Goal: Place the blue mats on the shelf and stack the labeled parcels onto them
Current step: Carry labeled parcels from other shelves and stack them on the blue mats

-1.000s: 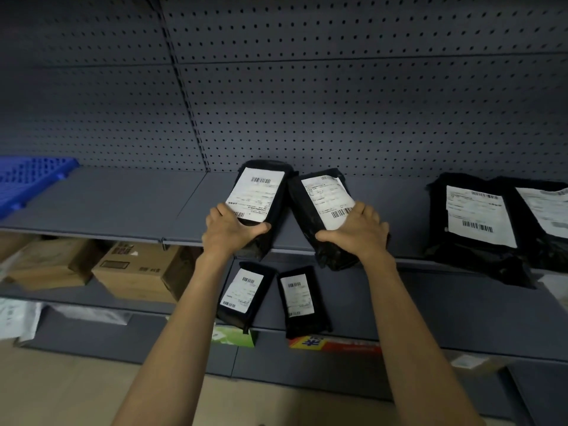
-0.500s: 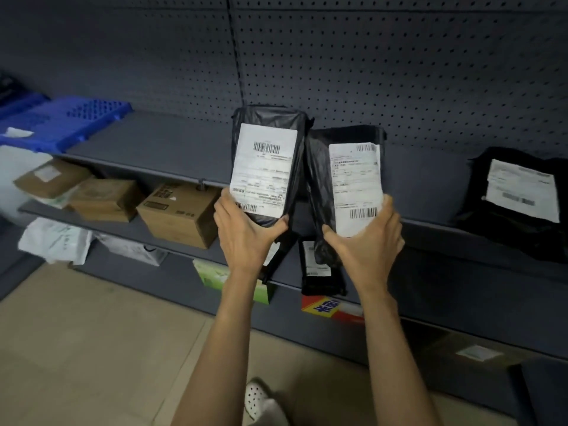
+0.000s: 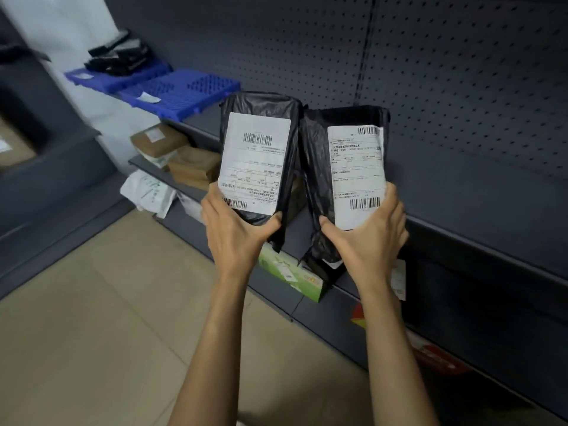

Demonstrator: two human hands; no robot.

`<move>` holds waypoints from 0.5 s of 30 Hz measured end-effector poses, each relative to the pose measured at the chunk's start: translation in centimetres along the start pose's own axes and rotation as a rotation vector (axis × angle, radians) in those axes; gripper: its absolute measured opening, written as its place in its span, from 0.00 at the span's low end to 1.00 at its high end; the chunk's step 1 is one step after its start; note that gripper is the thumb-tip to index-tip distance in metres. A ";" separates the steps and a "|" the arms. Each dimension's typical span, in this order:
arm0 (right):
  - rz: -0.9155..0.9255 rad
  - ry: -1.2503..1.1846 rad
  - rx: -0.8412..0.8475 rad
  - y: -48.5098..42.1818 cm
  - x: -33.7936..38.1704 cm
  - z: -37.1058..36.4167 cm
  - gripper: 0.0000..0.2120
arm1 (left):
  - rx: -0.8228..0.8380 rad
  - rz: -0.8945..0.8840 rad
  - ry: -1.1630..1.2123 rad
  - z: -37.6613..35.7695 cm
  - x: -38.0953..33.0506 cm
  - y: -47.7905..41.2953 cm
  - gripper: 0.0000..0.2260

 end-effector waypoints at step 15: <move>0.193 -0.166 0.167 1.3 26.4 -25.0 0.56 | -0.264 0.122 -0.038 17.8 17.7 -21.2 0.47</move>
Point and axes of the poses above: each hand's wrist, its own y-axis away from the middle knuckle, its own z-axis out of the back of the hand, x = y × z, the point moved 8 cm from there along -y, towards the middle knuckle, and after that the axes turned 8 degrees about z, right-handed, at the moved point
